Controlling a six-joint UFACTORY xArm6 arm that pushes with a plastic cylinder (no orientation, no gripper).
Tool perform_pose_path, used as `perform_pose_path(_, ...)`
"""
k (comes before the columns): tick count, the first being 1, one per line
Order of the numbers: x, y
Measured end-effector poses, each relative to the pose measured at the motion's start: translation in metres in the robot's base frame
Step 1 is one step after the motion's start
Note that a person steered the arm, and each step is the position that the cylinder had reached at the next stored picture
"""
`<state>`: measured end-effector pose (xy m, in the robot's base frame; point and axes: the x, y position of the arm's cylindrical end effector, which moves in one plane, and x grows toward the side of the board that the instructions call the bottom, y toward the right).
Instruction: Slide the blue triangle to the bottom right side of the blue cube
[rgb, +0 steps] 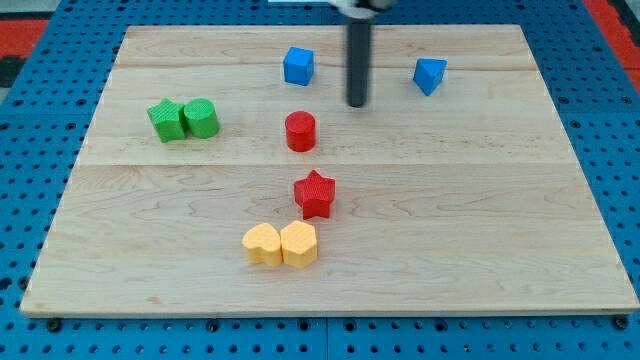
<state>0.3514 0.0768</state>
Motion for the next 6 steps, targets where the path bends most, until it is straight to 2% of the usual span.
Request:
perform_pose_path(1,-0.027,0.1)
perform_pose_path(2,-0.056,0.104)
perform_pose_path(4,-0.069,-0.081)
perform_pose_path(5,-0.043,-0.006)
perform_pose_path(6,0.024,-0.027)
